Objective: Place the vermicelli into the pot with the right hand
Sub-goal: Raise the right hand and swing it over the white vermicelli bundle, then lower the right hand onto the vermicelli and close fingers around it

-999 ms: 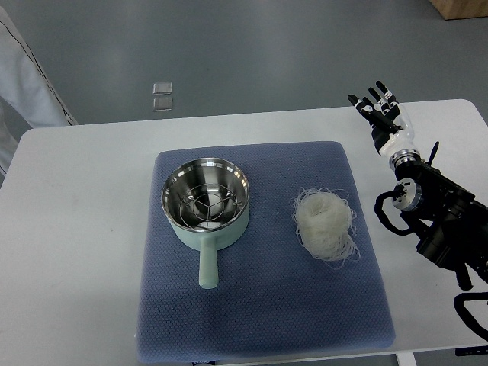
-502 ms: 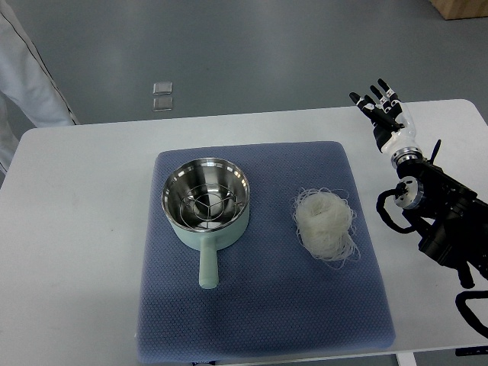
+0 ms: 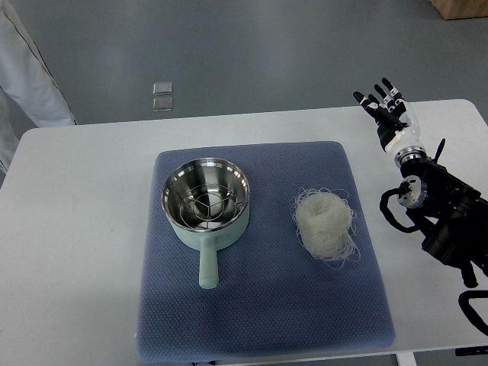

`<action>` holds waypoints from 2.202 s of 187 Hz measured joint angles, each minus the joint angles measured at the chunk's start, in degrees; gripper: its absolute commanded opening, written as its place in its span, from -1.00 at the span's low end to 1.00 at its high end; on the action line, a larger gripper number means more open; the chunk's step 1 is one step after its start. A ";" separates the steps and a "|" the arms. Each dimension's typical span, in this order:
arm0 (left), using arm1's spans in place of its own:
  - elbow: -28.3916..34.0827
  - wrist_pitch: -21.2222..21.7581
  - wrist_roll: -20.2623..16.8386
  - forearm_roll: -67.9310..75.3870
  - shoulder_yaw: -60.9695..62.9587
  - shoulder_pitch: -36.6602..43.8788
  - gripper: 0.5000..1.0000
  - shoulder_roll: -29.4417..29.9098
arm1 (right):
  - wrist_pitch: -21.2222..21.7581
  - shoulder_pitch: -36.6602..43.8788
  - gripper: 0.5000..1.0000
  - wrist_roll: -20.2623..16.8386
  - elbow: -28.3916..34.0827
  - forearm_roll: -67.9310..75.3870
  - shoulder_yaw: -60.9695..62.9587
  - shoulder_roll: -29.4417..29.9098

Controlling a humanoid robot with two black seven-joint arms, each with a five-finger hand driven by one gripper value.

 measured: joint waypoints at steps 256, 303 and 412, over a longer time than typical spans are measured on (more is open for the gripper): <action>-0.08 -0.01 -0.02 0.00 -0.09 0.00 1.00 0.00 | 13.23 13.66 0.71 -0.82 29.93 -63.81 -28.79 -33.84; -0.08 -0.01 -0.02 0.00 -0.09 0.00 1.00 0.00 | 23.21 17.60 0.71 -0.72 38.94 -79.58 -28.95 -37.16; 0.01 -0.01 -0.02 0.00 0.00 -0.01 1.00 0.00 | 25.32 18.02 0.70 -1.86 42.12 -90.68 -34.20 -30.94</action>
